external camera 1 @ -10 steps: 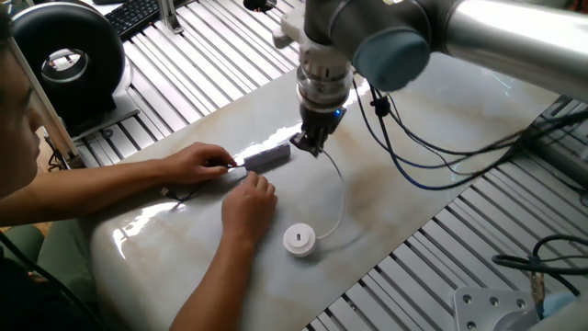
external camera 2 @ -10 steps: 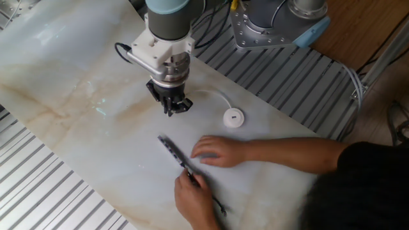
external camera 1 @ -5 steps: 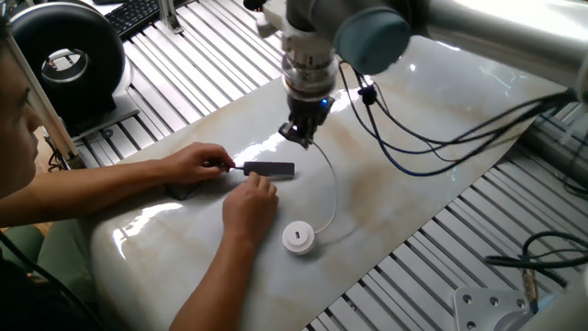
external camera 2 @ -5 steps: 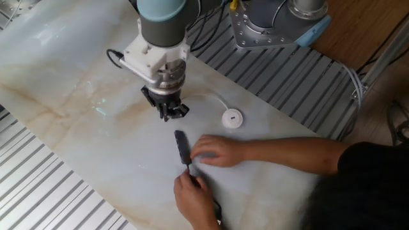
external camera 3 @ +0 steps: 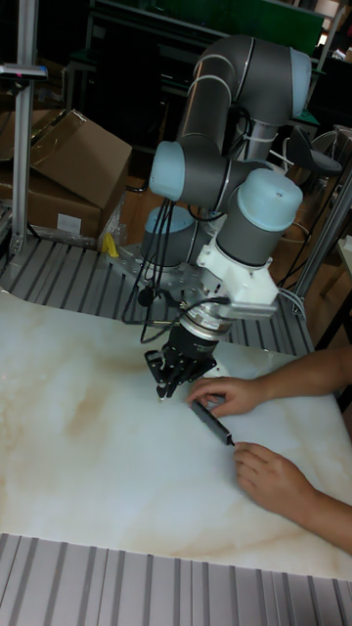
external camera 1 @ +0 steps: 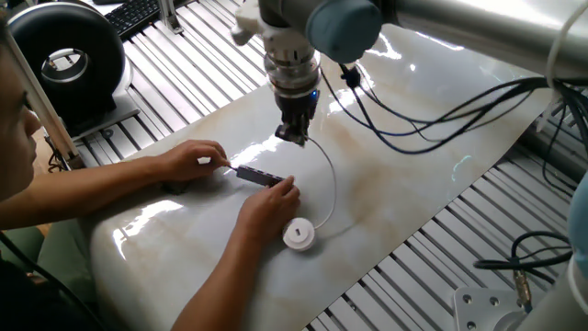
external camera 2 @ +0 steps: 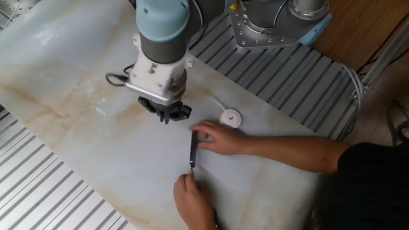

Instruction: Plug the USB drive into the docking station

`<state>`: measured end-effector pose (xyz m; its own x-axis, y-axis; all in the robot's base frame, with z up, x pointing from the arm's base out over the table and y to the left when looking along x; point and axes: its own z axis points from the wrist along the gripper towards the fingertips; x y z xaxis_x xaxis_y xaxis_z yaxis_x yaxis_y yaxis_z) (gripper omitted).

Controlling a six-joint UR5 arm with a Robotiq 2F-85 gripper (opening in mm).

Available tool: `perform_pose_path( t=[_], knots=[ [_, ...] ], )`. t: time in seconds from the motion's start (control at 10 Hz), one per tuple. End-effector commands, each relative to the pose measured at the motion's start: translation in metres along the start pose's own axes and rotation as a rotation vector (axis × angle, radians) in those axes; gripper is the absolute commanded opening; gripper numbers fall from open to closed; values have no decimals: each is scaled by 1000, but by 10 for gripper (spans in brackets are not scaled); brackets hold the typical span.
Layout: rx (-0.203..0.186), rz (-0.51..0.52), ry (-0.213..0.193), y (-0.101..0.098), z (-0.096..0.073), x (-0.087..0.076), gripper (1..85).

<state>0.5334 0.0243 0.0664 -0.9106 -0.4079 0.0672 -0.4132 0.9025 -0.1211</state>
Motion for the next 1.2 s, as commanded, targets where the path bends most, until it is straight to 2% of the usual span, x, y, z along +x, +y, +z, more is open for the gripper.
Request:
perform_pose_path(
  t=[0.0, 0.1, 0.2, 0.4, 0.5, 0.7, 0.9, 1.1],
  knots=[
    [-20, -351, -53, 19, -6, -21, 13],
    [-52, -428, -100, 33, -6, -30, 13],
    [-52, -502, -122, 35, -6, -36, 13],
    [-40, -611, -114, 32, -4, -34, 13],
    [-47, -632, -103, 32, -4, -31, 13],
    [-81, -604, -96, 35, -5, -29, 13],
    [-115, -496, -85, 46, -6, -30, 13],
    [-111, -389, -43, 51, -11, -29, 13]
  ],
)
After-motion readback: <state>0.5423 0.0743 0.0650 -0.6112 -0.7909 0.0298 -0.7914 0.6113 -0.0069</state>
